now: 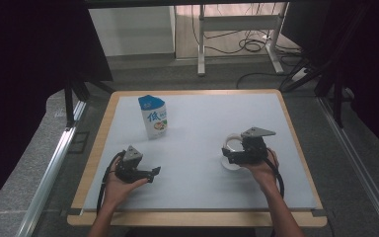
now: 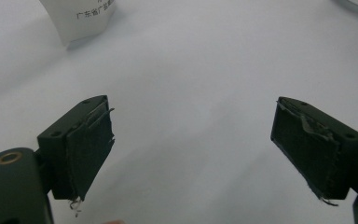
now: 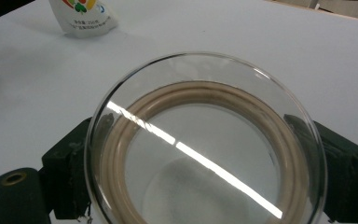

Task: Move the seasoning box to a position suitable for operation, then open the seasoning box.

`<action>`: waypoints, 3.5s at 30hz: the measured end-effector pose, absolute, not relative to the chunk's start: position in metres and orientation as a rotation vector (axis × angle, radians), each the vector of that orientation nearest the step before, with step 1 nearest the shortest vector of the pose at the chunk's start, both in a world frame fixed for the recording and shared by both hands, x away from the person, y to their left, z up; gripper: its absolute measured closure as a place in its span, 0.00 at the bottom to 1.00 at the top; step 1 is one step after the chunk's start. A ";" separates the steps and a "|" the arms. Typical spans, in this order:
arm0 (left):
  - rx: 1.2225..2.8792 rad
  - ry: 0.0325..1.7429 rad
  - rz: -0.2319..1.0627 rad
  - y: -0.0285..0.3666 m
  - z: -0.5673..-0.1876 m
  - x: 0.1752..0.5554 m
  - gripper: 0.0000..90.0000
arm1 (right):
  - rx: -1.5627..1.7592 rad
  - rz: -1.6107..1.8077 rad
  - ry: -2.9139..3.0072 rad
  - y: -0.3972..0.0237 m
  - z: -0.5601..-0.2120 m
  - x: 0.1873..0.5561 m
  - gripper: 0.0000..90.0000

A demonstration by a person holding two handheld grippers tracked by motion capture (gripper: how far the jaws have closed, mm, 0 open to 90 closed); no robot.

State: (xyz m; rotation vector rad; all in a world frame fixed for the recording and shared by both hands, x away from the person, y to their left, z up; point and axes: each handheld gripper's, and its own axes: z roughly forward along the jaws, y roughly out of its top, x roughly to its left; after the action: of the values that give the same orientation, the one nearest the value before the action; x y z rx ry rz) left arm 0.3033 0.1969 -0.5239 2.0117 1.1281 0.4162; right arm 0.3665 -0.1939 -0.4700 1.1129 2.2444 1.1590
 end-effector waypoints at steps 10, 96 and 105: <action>2.016 1.132 0.415 0.196 -0.526 0.304 0.14 | 1.144 1.117 2.206 -0.188 -0.476 0.366 0.13; 1.956 1.049 0.372 0.176 -0.521 0.294 0.73 | 1.032 1.272 2.031 -0.256 -0.457 0.320 1.00; 1.946 0.981 0.314 0.157 -0.511 0.299 0.96 | 1.043 1.289 2.026 -0.258 -0.460 0.319 1.00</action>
State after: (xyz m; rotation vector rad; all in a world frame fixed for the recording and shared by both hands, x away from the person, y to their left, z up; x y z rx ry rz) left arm 0.2991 0.1568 -0.5111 1.9458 0.9806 0.3137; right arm 0.3189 -0.2582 -0.4602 1.0434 2.0260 1.2888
